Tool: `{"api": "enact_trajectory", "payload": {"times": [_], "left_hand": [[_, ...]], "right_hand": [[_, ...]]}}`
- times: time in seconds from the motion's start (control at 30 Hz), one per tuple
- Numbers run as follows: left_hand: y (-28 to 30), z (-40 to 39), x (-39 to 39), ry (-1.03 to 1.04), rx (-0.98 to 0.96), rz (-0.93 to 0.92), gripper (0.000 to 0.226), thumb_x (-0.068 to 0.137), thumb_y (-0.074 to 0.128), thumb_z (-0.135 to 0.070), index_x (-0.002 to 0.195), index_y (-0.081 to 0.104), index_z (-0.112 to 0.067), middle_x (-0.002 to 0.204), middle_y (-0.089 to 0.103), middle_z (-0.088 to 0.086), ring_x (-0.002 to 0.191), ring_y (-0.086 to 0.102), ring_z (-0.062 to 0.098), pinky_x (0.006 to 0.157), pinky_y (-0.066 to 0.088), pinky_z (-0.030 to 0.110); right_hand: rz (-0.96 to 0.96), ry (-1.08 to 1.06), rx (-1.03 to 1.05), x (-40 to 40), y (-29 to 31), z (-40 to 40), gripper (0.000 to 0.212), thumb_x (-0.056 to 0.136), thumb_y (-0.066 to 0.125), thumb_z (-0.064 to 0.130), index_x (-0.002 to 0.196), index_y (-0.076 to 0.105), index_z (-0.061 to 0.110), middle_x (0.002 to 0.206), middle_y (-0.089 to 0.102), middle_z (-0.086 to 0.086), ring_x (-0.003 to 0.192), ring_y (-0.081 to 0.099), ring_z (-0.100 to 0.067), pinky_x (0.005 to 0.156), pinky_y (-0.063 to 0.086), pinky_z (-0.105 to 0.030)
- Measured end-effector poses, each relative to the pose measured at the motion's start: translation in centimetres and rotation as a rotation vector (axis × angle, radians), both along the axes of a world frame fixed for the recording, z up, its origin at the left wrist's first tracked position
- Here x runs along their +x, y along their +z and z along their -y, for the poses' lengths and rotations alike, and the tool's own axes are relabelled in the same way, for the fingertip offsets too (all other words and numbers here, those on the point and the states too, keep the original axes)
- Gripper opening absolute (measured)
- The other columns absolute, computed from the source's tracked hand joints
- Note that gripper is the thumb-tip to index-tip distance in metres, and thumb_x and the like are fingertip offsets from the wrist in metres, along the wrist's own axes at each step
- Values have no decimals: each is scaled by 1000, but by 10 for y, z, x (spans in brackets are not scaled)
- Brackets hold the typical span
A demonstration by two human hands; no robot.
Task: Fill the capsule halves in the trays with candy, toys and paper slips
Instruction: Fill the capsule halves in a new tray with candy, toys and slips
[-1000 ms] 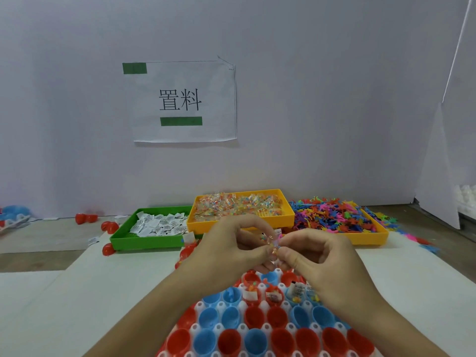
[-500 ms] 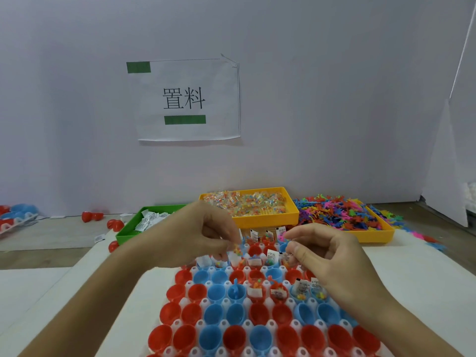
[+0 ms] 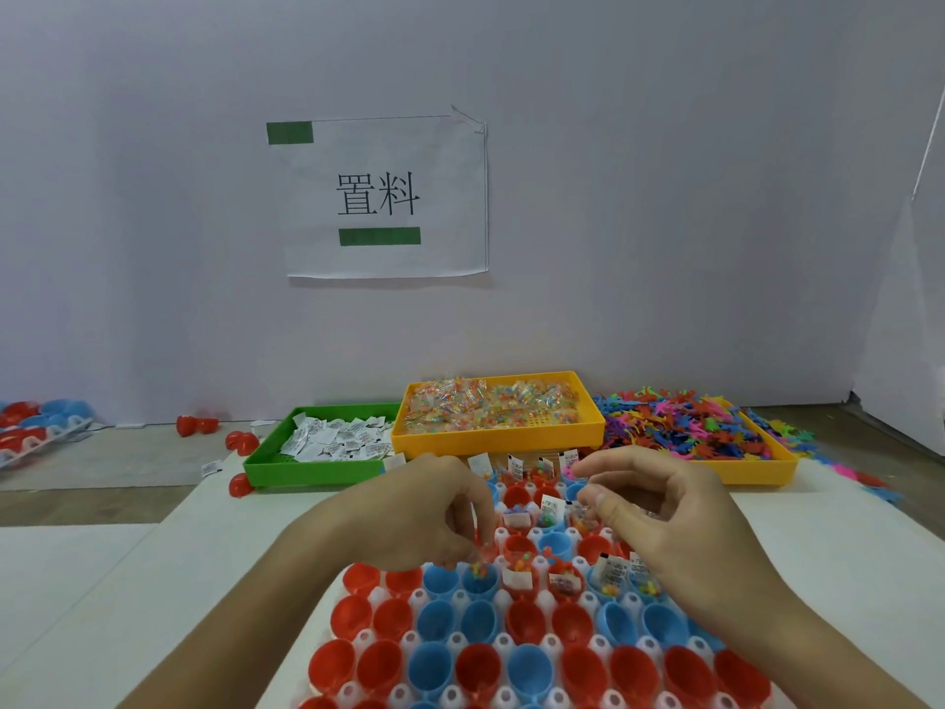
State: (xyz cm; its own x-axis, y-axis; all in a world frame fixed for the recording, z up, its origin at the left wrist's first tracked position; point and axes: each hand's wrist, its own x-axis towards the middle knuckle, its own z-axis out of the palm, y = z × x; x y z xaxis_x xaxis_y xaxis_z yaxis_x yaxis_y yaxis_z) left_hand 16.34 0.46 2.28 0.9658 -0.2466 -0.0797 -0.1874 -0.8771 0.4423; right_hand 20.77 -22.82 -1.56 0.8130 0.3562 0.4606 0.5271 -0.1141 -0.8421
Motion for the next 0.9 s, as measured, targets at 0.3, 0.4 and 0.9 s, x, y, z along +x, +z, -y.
{"api": "enact_trajectory", "payload": {"times": [0.3,0.4,0.9], "left_hand": [[-1,1,1,1,1,2,9,89,72,-13,88,72,-22,73,69,-14,67,68,4,69,58,22],[-3,3,1,3,4,10,13,88,71,-12,85,72,-25,71,68,-15,67,68,2,72,59,25],[-10,8,3,23,26,-2,7,85,74,-8,85,72,-16,82,72,-7,77,69,9,77,60,28]], "right_hand": [[24,-14,-17,-1,1,-1,26,89,70,8,89,76,34,88,74,18,89,69,-1,75,53,-10],[26,-23,-22,-1,0,-1,25,89,70,8,90,75,33,88,74,19,88,68,1,73,53,-9],[20,-30,-21,-2,1,-1,27,89,69,6,85,77,31,87,74,18,87,68,1,71,53,-9]]}}
